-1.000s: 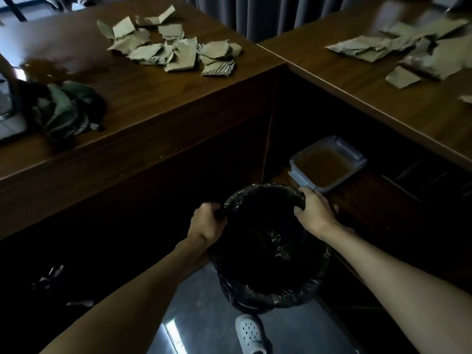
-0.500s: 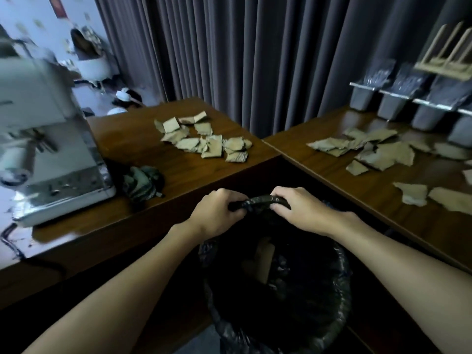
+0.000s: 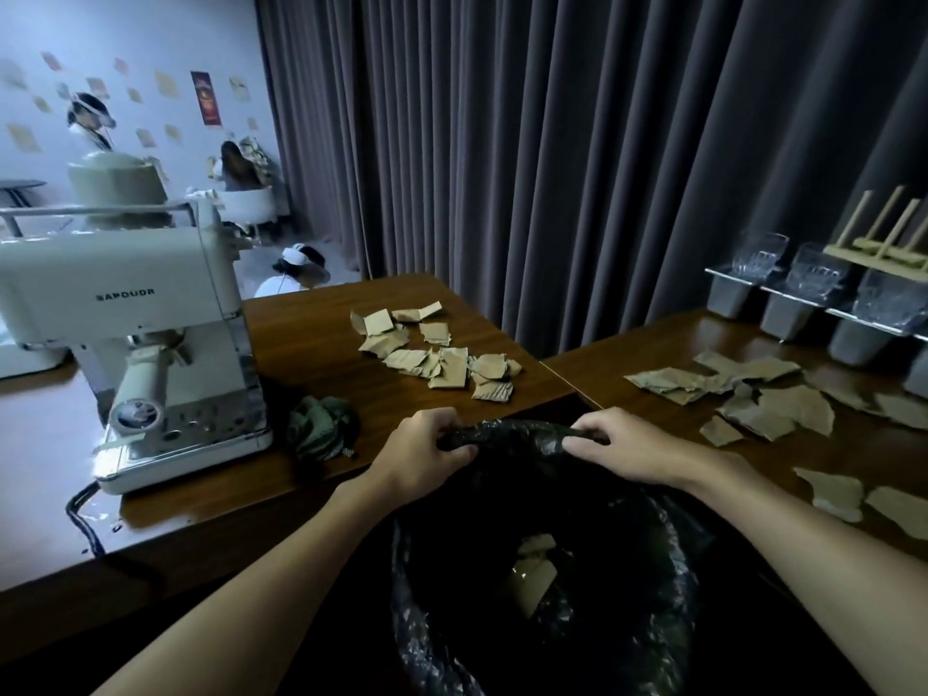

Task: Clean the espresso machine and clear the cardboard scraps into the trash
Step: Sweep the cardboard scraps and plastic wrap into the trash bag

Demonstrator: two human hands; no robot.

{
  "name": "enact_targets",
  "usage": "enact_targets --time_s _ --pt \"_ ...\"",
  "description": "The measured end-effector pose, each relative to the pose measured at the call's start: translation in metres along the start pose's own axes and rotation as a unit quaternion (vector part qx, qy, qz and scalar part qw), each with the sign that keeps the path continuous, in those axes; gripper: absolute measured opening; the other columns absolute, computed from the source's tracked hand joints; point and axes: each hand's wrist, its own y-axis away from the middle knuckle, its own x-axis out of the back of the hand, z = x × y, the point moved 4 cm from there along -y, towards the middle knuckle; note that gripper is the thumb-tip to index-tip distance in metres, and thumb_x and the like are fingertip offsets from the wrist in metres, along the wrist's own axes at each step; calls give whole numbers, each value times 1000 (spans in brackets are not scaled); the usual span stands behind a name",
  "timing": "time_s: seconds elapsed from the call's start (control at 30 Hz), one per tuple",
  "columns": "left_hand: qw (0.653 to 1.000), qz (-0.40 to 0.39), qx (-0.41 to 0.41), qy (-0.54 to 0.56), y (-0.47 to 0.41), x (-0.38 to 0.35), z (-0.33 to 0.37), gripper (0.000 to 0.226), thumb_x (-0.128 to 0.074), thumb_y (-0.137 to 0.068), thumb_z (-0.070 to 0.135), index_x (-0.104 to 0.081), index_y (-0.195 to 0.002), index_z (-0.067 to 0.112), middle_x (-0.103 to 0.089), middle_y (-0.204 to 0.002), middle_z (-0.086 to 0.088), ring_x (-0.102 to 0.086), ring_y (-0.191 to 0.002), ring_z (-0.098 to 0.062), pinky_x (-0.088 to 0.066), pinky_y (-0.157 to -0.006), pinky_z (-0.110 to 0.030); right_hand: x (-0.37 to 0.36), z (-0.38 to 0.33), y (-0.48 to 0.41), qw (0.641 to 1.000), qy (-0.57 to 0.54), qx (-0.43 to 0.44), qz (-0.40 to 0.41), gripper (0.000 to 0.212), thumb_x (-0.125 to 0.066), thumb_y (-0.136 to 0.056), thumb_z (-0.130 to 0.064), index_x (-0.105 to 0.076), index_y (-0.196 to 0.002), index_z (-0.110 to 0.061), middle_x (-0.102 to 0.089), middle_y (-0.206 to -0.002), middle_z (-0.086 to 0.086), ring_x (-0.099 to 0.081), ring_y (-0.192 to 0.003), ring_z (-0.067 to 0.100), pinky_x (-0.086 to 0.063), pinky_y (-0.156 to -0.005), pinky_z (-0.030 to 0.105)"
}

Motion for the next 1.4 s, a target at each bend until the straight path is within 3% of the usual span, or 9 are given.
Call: enact_targets --time_s 0.17,0.47,0.63,0.8,0.93,1.07,1.23,1.33,1.4 --pt "998 -24 27 -47 -26 -6 -25 12 -69 -90 34 -62 -99 33 -66 -100 12 -63 -94 -9 -54 -83 -32 11 -4 -45 999 19 23 17 46 -44 -97 -52 -57 -132 -24 -59 -129 -5 -52 -122 13 -40 -103 31" --pt "992 37 117 13 -44 -4 -49 10 -72 -88 34 -64 -95 35 -67 -94 12 -63 -85 -4 -46 -68 -17 -25 -6 -147 989 76 108 -71 49 -41 -100 -48 -43 -143 -27 -38 -152 -2 -34 -140 19 -26 -113 41" --pt "989 25 143 17 -50 -10 -58 21 -72 -87 36 -64 -107 34 -65 -100 11 -62 -90 -4 -41 -67 -12 -30 -9 -167 986 67 140 -66 38 -37 -103 -41 -62 -125 -22 -51 -133 -5 -44 -129 20 -27 -107 42" --pt "989 -4 149 6 -53 -9 -60 29 -70 -88 35 -66 -116 25 -67 -106 4 -64 -95 -10 -50 -76 -25 -31 -6 -181 990 29 134 -38 14 -66 -90 -32 -71 -102 -26 -47 -112 -5 -49 -113 19 -36 -105 41" --pt "989 -12 145 28 -53 -9 -62 19 -71 -89 33 -67 -107 28 -67 -103 5 -64 -90 -8 -48 -70 -20 -32 -13 -183 990 26 131 -37 43 -74 -84 -24 -61 -125 -27 -52 -123 -3 -49 -117 17 -40 -105 36" --pt "989 -16 138 47 -53 -9 -61 9 -71 -89 31 -64 -92 36 -65 -98 6 -63 -84 -8 -45 -66 -19 -30 -12 -183 995 -28 88 -44 62 -77 -81 -18 -49 -136 -27 -52 -117 -4 -51 -102 11 -43 -88 24" --pt "992 -5 123 33 -54 -8 -61 13 -73 -87 31 -61 -83 37 -63 -92 6 -61 -84 -11 -45 -70 -28 -3 -10 -173 985 -159 60 15 24 -64 -90 -6 -63 -111 -15 -63 -110 11 -61 -101 21 -52 -81 29" --pt "992 -6 125 36 -54 -7 -60 13 -72 -87 31 -61 -85 37 -64 -94 5 -61 -88 -13 -46 -72 -28 6 -18 -160 944 -295 14 -148 22 -60 -92 -5 -65 -114 -9 -68 -108 14 -67 -100 24 -56 -88 36" --pt "992 0 125 27 -54 -7 -60 14 -73 -86 31 -61 -82 37 -63 -92 7 -61 -85 -10 -45 -70 -26 4 -22 -157 949 -228 34 -216 22 -63 -92 -13 -68 -114 -15 -70 -110 7 -67 -101 20 -54 -90 33"
